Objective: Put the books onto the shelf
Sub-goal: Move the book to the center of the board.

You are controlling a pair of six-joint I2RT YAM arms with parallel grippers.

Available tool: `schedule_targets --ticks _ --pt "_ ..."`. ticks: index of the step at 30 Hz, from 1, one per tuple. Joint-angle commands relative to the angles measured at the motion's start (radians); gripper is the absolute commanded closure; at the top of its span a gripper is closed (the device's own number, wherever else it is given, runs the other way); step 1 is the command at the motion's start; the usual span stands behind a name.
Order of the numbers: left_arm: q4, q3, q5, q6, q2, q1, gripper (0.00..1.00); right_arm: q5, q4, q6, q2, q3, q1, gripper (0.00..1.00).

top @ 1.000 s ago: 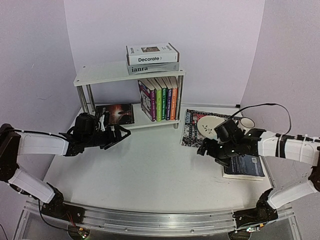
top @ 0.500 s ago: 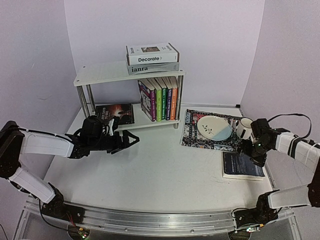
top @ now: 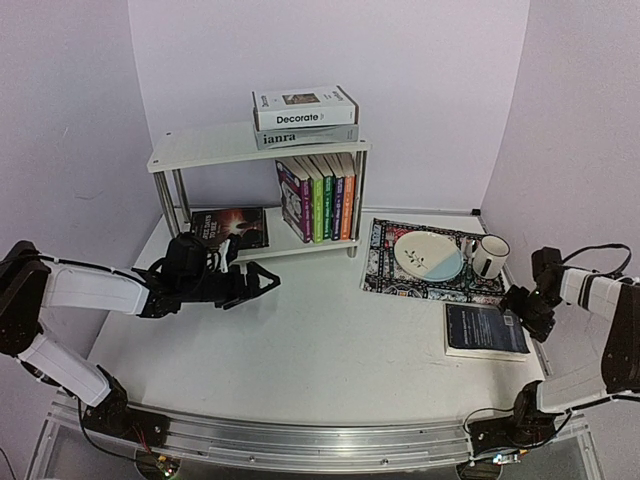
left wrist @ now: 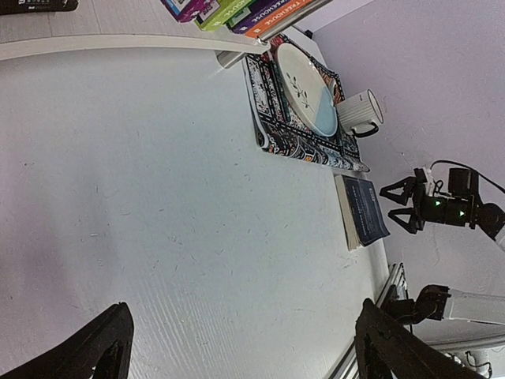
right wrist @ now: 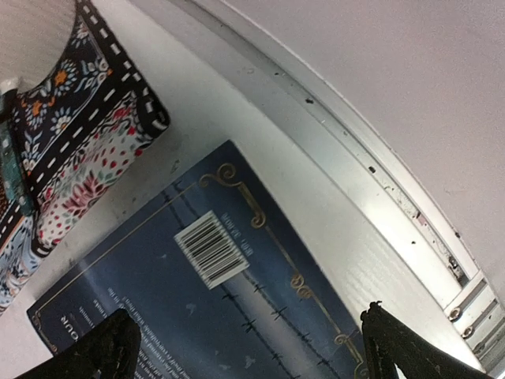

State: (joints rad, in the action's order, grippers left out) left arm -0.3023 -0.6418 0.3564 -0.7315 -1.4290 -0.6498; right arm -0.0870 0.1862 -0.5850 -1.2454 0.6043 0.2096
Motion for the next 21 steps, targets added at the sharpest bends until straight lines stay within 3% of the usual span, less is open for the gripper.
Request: schedule_targets --ticks 1,8,14,21 --pt "-0.014 -0.046 0.014 0.016 -0.007 -0.005 0.01 -0.013 -0.104 0.07 -0.031 -0.027 0.034 0.02" --pt "-0.014 -0.055 0.034 0.016 -0.016 -0.005 0.01 0.137 -0.177 0.117 -0.151 0.01 0.064 0.02" --pt "-0.014 -0.048 0.027 0.023 -0.02 -0.005 0.01 0.131 -0.211 0.123 -0.253 0.014 0.063 0.02" --pt "-0.014 -0.06 0.031 0.024 -0.034 -0.005 0.01 0.255 -0.218 0.004 -0.178 -0.098 0.008 0.02"
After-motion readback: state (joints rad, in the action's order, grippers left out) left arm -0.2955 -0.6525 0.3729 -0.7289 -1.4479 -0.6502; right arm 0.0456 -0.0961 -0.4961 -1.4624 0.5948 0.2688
